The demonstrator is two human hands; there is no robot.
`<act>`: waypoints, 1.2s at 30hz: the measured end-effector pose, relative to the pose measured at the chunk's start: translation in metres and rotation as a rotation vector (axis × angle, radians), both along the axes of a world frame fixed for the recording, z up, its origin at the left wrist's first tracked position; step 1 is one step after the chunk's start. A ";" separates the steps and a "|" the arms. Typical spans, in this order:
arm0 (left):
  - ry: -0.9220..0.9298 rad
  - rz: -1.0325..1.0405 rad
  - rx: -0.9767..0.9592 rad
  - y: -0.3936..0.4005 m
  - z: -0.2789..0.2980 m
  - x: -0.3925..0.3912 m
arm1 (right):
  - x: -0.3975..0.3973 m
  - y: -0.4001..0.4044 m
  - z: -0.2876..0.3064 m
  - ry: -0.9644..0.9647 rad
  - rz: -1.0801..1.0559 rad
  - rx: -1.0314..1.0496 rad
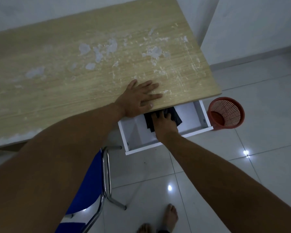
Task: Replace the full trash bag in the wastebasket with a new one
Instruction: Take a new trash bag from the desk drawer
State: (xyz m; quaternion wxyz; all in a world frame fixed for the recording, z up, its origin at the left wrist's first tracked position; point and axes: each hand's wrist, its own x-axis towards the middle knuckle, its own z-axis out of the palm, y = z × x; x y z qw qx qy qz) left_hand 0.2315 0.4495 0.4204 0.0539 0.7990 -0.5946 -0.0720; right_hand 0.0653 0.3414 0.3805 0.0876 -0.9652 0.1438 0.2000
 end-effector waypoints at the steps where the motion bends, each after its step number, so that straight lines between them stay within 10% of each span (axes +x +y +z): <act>1: 0.002 0.000 -0.005 0.000 0.000 0.000 | 0.002 0.000 0.000 0.014 0.004 -0.009; 18: 0.032 -0.001 0.009 0.001 0.001 0.000 | -0.036 -0.031 0.073 -0.498 -0.124 0.261; 30: 0.044 0.085 -0.023 0.002 -0.004 -0.002 | 0.033 -0.105 0.178 -0.844 -0.236 -0.101; 36: 0.008 0.097 -0.034 0.001 -0.006 -0.001 | 0.046 -0.107 0.093 -0.348 -0.015 -0.063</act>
